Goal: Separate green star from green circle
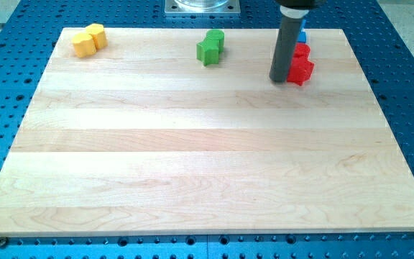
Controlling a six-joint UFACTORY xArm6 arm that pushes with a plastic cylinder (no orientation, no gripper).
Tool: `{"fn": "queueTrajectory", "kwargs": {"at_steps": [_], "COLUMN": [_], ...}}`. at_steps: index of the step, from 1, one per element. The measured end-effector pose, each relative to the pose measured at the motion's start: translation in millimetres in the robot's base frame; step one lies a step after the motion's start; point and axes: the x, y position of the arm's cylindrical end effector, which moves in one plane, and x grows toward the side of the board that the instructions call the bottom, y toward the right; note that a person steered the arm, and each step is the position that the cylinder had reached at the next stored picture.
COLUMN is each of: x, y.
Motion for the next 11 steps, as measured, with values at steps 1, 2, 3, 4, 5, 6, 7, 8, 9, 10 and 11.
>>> {"fn": "queueTrajectory", "kwargs": {"at_steps": [1, 2, 3, 4, 5, 6, 7, 8, 9, 10, 11], "x": [5, 39, 25, -22, -88, -142, -137, -77, -44, -48, 0], "y": [-1, -15, -119, -276, -292, -246, -162, -137, -136, -160, -92]}}
